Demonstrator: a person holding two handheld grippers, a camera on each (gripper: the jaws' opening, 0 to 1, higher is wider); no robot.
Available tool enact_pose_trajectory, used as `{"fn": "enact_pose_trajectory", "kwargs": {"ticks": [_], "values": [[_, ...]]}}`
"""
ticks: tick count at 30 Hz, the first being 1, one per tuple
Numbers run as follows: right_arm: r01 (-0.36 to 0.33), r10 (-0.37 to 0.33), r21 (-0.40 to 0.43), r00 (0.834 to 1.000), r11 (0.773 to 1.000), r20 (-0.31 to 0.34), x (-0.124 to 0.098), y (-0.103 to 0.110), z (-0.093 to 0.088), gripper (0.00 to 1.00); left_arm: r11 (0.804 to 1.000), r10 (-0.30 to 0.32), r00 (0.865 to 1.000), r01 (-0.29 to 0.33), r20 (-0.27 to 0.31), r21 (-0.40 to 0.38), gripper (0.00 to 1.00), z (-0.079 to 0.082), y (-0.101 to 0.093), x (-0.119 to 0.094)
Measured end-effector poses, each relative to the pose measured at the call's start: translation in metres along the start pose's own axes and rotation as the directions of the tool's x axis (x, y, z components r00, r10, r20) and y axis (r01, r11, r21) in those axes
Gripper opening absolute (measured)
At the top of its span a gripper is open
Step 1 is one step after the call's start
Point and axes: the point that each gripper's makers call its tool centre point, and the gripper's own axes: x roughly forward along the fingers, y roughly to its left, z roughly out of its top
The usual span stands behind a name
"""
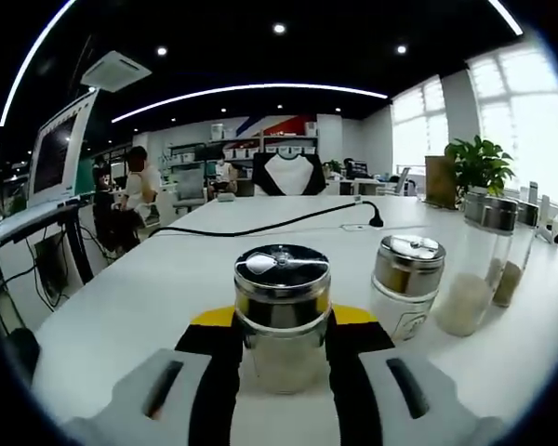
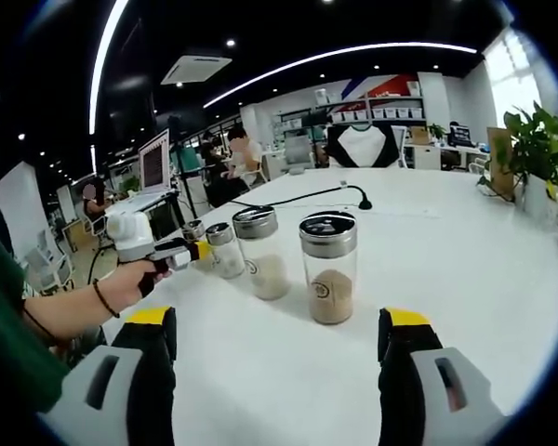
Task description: Rotate the seasoning bottle until the label or dispensing opening points toward the visible target arrow and the bottle remains upright within the marked orientation range
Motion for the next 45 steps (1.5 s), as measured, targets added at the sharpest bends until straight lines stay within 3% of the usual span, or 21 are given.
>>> {"fn": "enact_pose_trajectory", "kwargs": {"ticks": [7,9,13,17,22,24,25,27,29,30,31,34,35,37,38,39,40,41,45], "values": [[0.003,-0.003,0.0,1.0,1.0,-0.003,-0.002,0.0,-0.001,0.91,0.998,-0.034,0.999,0.034,-0.006,0.059,0.41,0.003,0.003,-0.007],[0.005,-0.005,-0.001,1.0,1.0,-0.004,-0.003,-0.001,-0.001,0.91,0.991,-0.122,0.992,0.121,0.014,0.05,0.45,0.009,-0.004,-0.01],[0.004,-0.004,0.0,1.0,1.0,-0.007,-0.002,-0.001,-0.002,0.91,0.981,-0.184,0.983,0.183,0.009,0.07,0.48,0.011,-0.001,-0.016],[-0.006,0.006,-0.004,1.0,1.0,0.004,-0.001,0.004,0.003,0.9,0.966,-0.243,0.97,0.243,-0.004,0.095,0.48,0.01,0.0,-0.021],[-0.019,0.019,-0.021,1.0,1.0,0.011,-0.001,0.009,0.006,0.9,0.927,-0.354,0.935,0.354,-0.022,0.124,0.53,0.009,-0.003,-0.022],[-0.016,0.017,-0.025,1.0,1.0,0.008,-0.001,0.009,0.005,0.9,0.909,-0.398,0.917,0.396,-0.011,0.13,0.56,0.014,-0.004,-0.021],[-0.012,0.013,-0.028,1.0,1.0,0.005,-0.001,0.008,0.005,0.9,0.889,-0.444,0.896,0.44,0.005,0.127,0.57,0.019,-0.007,-0.021],[-0.004,0.004,-0.036,1.0,0.999,0.001,-0.002,0.007,0.004,0.9,0.852,-0.512,0.859,0.51,-0.016,0.118,0.6,0.019,-0.012,-0.022],[-0.003,0.003,-0.037,1.0,0.999,0.001,-0.002,0.007,0.004,0.9,0.838,-0.517,0.852,0.523,-0.079,0.159,0.6,0.013,-0.004,-0.017],[-0.004,0.004,-0.035,1.0,0.999,0.002,-0.003,0.007,0.004,0.9,0.824,-0.532,0.841,0.541,-0.098,0.167,0.6,0.011,-0.003,-0.016],[-0.002,0.003,-0.035,1.0,0.999,0.001,-0.004,0.007,0.004,0.9,0.799,-0.569,0.814,0.581,-0.12,0.153,0.62,0.009,-0.005,-0.016],[0.0,0.0,-0.038,1.0,0.999,-0.004,-0.005,0.006,0.002,0.9,0.753,-0.632,0.764,0.645,-0.128,0.128,0.62,0.011,-0.008,-0.016],[0.001,-0.001,-0.037,1.0,0.999,-0.005,-0.005,0.006,0.002,0.9,0.732,-0.66,0.739,0.673,-0.134,0.111,0.61,0.01,-0.009,-0.017],[0.004,-0.004,-0.035,1.0,0.999,-0.006,-0.006,0.005,0.001,0.9,0.72,-0.672,0.726,0.687,-0.148,0.1,0.6,0.009,-0.008,-0.014],[0.006,-0.006,-0.034,1.0,0.999,-0.005,-0.006,0.005,0.001,0.9,0.69,-0.698,0.695,0.717,-0.169,0.098,0.59,0.005,-0.011,-0.016],[0.006,-0.006,-0.032,1.0,0.999,-0.004,-0.006,0.006,0.002,0.9,0.678,-0.707,0.682,0.729,-0.185,0.098,0.58,0.001,-0.012,-0.016],[0.005,-0.005,-0.031,1.0,1.0,-0.003,-0.006,0.006,0.002,0.9,0.67,-0.711,0.675,0.735,-0.195,0.101,0.58,-0.001,-0.013,-0.015],[0.005,-0.005,-0.031,1.0,0.999,-0.003,-0.006,0.006,0.002,0.9,0.653,-0.721,0.658,0.75,-0.216,0.106,0.57,-0.005,-0.014,-0.016],[0.006,-0.006,-0.038,1.0,0.999,-0.005,-0.007,0.006,0.003,0.9,0.637,-0.743,0.642,0.765,-0.191,0.095,0.55,0.001,-0.016,-0.013]]}}
